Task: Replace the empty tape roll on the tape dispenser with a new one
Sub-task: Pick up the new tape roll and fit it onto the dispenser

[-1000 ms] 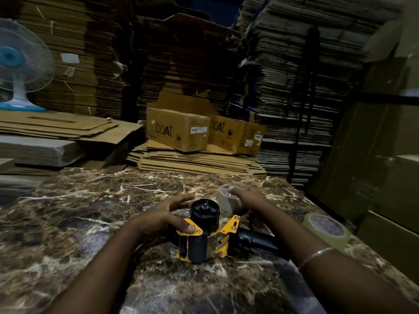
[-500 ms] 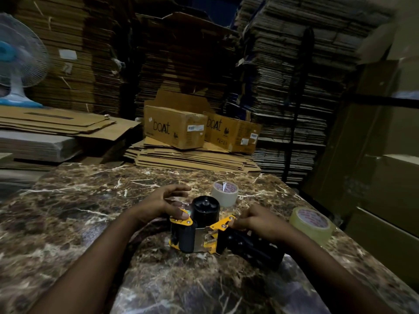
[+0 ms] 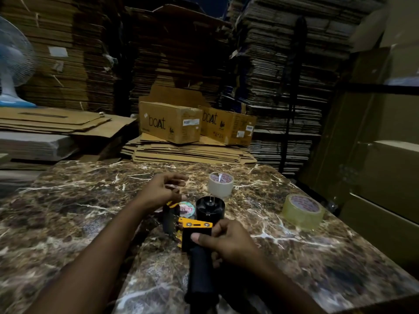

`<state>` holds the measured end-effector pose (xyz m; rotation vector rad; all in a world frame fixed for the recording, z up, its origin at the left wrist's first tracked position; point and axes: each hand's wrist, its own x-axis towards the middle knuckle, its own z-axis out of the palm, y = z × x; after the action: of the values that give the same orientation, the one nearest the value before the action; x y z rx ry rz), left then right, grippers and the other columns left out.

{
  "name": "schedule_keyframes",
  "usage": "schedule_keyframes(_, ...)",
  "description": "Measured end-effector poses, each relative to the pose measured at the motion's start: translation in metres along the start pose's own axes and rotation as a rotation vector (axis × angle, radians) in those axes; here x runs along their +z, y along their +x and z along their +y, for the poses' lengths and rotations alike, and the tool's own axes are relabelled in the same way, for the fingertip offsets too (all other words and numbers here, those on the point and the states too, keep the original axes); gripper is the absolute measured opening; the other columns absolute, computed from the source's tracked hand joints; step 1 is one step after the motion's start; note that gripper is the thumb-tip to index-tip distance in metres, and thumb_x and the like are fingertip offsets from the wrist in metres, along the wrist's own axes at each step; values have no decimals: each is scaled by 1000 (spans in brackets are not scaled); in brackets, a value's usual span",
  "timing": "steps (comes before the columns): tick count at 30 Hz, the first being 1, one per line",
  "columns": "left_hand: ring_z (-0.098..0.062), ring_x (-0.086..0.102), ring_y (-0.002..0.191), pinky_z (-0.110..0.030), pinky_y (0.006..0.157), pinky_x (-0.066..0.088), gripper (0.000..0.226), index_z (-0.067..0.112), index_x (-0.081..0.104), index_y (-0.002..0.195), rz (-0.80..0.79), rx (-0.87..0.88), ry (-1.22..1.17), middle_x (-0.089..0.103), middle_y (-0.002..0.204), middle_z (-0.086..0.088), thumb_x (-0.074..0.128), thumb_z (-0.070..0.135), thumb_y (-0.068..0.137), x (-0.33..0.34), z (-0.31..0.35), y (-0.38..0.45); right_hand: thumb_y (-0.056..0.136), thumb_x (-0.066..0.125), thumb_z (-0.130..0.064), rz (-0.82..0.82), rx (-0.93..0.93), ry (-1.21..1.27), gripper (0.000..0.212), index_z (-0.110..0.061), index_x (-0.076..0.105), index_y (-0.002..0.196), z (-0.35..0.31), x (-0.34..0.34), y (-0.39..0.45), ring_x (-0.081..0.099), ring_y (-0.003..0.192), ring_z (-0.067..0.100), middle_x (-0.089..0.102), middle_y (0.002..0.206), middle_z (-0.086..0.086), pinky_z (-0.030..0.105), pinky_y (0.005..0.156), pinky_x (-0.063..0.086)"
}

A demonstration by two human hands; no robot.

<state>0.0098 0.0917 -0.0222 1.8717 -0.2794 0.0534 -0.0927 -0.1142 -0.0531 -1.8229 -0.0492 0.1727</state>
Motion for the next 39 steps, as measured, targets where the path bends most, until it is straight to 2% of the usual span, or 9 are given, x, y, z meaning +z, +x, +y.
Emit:
schedule_keyframes(5, -17, 63, 107, -40, 81, 59, 44, 29, 72, 99, 156, 49, 174, 71, 110, 2, 74, -7, 75, 13, 1, 1, 83, 82, -20, 5, 12, 179, 38, -11, 44, 82, 3, 30, 4, 59, 40, 16, 55, 50, 5, 32, 47, 54)
schedule_keyframes(9, -8, 68, 96, -37, 78, 60, 22, 35, 73, 93, 269, 106, 369, 73, 100, 13, 76, 22, 77, 31, 7, -1, 93, 70, -21, -28, 19, 251, 24, -7, 51, 89, -2, 18, 1, 61, 40, 19, 62, 54, 12, 24, 39, 49)
schedule_keyframes(13, -11, 68, 93, -38, 86, 57, 23, 32, 75, 99, 307, 147, 429, 75, 101, 12, 69, 40, 78, 46, 14, -7, 94, 68, -20, 236, -45, 330, 16, -6, 60, 90, 2, -19, 1, 55, 42, 23, 64, 61, 13, 22, 38, 39)
schedule_keyframes(18, -13, 66, 88, -31, 78, 53, 24, 29, 75, 103, 318, 159, 472, 75, 104, 9, 71, 39, 81, 47, 12, -7, 88, 69, -30, 807, -16, -318, 14, -22, 67, 100, 12, -86, 16, 63, 60, 11, 68, 73, -5, 22, 51, 46)
schedule_keyframes(20, -15, 65, 87, -31, 76, 50, 25, 27, 75, 104, 294, 153, 469, 74, 104, 7, 72, 38, 81, 47, 12, -7, 87, 64, -35, 913, 26, -556, 28, -24, 65, 113, 20, -108, 22, 68, 77, 22, 73, 90, 0, 29, 65, 50)
schedule_keyframes(25, -16, 65, 97, -35, 84, 51, 25, 28, 76, 101, 263, 129, 410, 73, 105, 6, 73, 40, 79, 47, 13, -6, 93, 58, -33, 944, 173, -852, 28, -19, 63, 116, 29, -130, 36, 65, 104, 32, 67, 117, 7, 38, 80, 45)
schedule_keyframes(31, -16, 64, 91, -33, 78, 48, 27, 28, 75, 103, 260, 126, 435, 73, 107, 6, 73, 42, 81, 49, 15, -8, 96, 60, -25, 969, 172, -936, 27, -17, 61, 122, 35, -131, 43, 67, 103, 29, 65, 120, 6, 34, 71, 37)
schedule_keyframes(34, -16, 63, 86, -31, 74, 46, 27, 29, 75, 103, 253, 131, 447, 74, 107, 6, 73, 43, 81, 49, 15, -9, 95, 61, -24, 982, 159, -912, 28, -14, 60, 121, 35, -134, 41, 67, 103, 30, 64, 120, 7, 33, 72, 43)
schedule_keyframes(39, -18, 65, 95, -35, 82, 51, 26, 28, 75, 103, 267, 129, 431, 73, 109, 4, 73, 42, 81, 50, 17, -11, 95, 62, -26, 1040, 23, -845, 36, -12, 53, 126, 36, -129, 33, 64, 96, 29, 60, 124, 7, 33, 68, 43)
